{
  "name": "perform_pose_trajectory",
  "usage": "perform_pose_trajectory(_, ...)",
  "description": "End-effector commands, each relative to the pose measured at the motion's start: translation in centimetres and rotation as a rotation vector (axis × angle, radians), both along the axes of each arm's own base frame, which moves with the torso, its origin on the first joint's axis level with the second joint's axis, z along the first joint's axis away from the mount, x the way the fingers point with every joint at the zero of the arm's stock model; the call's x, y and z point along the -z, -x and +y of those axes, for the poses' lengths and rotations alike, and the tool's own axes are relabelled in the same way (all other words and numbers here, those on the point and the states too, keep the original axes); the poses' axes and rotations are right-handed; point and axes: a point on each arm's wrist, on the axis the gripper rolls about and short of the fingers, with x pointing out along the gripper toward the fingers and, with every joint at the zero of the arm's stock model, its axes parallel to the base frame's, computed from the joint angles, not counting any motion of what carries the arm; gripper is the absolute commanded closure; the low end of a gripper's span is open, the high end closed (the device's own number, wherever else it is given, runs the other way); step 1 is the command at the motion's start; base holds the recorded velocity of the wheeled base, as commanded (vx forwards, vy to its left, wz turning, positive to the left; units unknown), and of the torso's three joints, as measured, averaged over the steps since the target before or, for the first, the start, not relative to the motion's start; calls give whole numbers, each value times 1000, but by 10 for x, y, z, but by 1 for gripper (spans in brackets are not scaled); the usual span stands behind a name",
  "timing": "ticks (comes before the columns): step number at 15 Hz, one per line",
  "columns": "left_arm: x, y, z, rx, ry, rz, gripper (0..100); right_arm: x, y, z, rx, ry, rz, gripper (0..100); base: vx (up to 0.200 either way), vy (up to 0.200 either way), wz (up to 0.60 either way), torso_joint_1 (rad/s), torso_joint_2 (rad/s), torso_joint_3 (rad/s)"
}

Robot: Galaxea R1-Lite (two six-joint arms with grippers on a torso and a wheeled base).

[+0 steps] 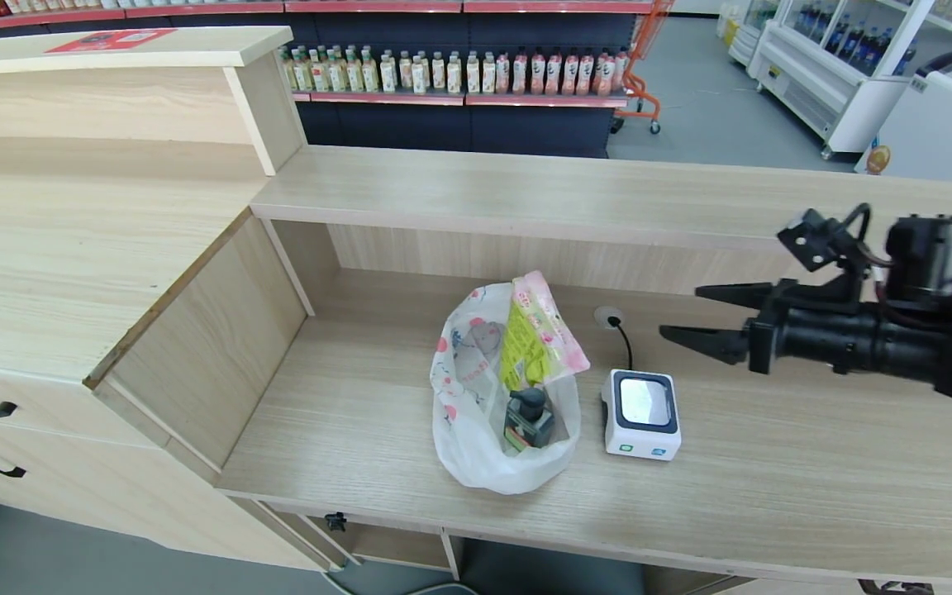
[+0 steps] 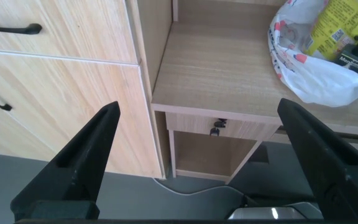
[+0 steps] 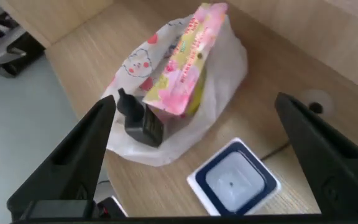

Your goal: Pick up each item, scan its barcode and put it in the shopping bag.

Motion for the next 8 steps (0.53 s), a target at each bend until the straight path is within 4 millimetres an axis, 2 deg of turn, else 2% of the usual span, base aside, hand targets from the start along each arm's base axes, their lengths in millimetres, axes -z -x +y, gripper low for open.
perform_pose_trajectory(1,0,0,0,0,0,-1,0,-14,80,-31,263,31,-64,0,0,0,0,0,0,0)
perform_pose_trajectory(2,0,0,0,0,0,-1,0,-2,107,-34,363,23,-29,0,0,0,0,0,0,0)
perform_pose_trajectory(3,0,0,0,0,0,-1,0,3,116,-35,384,11,-9,0,0,0,0,0,0,0)
perform_pose_trajectory(4,0,0,0,0,0,-1,0,20,141,-37,464,14,31,0,0,0,0,0,0,0)
perform_pose_trajectory(5,0,0,0,0,0,-1,0,28,156,-39,528,24,35,0,0,0,0,0,0,0)
perform_pose_trajectory(6,0,0,0,0,0,-1,0,28,156,-39,528,24,35,0,0,0,0,0,0,0)
perform_pose_trajectory(7,0,0,0,0,0,1,0,44,188,-40,644,45,26,0,0,0,0,0,0,0)
perform_pose_trajectory(8,0,0,0,0,0,-1,0,57,209,-40,680,53,28,0,0,0,0,0,0,0)
